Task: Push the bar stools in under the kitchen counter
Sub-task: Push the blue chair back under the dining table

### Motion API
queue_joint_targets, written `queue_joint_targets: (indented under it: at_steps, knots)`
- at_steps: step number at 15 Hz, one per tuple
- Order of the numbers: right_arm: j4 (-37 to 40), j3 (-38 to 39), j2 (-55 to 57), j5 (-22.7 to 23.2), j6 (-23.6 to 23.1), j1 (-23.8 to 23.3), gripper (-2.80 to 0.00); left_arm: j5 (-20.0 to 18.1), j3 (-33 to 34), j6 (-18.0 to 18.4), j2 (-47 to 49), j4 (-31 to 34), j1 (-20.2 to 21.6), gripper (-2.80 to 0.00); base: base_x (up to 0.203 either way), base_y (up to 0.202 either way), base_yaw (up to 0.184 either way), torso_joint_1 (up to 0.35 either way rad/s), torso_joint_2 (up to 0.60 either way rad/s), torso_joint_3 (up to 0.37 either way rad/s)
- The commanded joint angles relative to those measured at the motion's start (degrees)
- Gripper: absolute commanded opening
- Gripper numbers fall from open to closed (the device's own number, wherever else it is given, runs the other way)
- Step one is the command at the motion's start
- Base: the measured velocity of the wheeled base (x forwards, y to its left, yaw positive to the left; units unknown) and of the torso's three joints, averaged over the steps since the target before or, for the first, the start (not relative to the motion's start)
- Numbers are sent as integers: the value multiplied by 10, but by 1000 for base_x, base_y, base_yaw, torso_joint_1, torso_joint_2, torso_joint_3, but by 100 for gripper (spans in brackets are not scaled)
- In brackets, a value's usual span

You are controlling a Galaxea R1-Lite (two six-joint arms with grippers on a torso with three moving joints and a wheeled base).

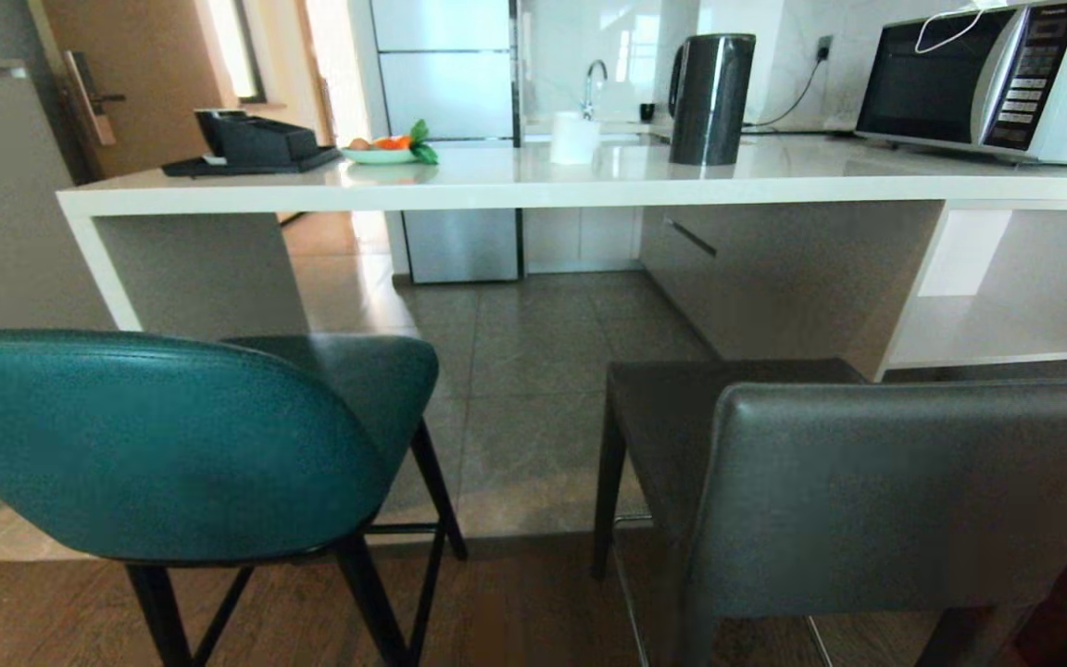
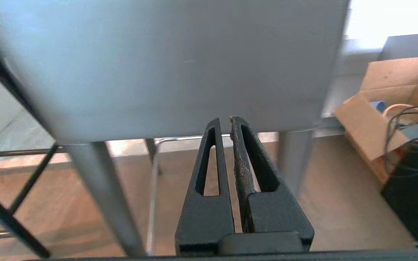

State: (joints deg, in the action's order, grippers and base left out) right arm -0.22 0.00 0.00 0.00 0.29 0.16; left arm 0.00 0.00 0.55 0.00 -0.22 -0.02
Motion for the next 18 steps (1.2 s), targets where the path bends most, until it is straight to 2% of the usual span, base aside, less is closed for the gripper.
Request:
queue_joint_targets:
  at_steps: [1, 18]
  knots:
    - [0, 3, 1, 0, 0, 0, -280, 0, 3, 0, 1, 0, 0, -280, 0, 197, 1, 3, 2, 2]
    - [0, 3, 1, 0, 0, 0, -280, 0, 3, 0, 1, 0, 0, -280, 0, 196, -2, 2, 2, 2]
